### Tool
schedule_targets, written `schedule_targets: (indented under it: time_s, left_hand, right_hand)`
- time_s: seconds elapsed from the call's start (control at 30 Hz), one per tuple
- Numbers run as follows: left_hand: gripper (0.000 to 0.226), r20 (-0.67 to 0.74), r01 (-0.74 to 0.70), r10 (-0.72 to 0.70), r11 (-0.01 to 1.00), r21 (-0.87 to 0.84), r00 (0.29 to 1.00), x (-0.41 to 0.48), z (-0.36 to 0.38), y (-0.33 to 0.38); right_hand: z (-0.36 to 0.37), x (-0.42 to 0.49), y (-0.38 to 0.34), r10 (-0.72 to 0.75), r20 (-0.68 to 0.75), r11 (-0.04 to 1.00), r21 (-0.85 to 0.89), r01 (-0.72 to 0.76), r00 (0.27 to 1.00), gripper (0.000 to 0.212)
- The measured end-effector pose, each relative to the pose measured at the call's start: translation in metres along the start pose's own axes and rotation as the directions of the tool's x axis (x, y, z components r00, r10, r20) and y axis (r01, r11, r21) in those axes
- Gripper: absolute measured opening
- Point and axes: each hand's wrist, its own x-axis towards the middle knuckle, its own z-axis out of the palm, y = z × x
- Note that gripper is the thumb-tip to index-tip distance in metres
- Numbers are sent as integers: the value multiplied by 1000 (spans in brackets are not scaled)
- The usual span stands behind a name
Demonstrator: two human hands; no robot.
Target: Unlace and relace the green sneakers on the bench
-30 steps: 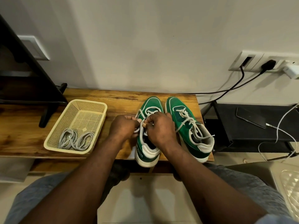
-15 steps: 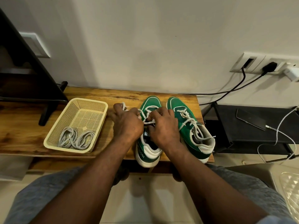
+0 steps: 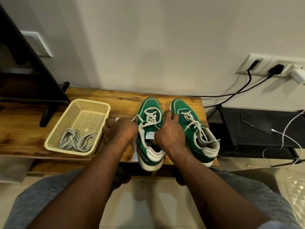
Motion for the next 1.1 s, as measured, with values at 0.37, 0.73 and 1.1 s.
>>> schedule_targets:
  time_s: [0.37, 0.73, 1.1]
  left_hand:
    - [43, -58, -373, 411, 871, 320, 910, 0, -14, -14]
    - [15, 2, -623, 624, 780, 56, 781, -1, -17, -1]
    - [28, -30, 74, 887, -72, -995, 461, -42, -92, 8]
  right_hand:
    - [-1, 0, 2, 44, 15, 998, 43, -45, 999, 66]
    - [0, 5, 1, 124, 97, 992, -8, -124, 988, 62]
    - [4, 9, 5, 170, 129, 984, -75, -161, 977, 72]
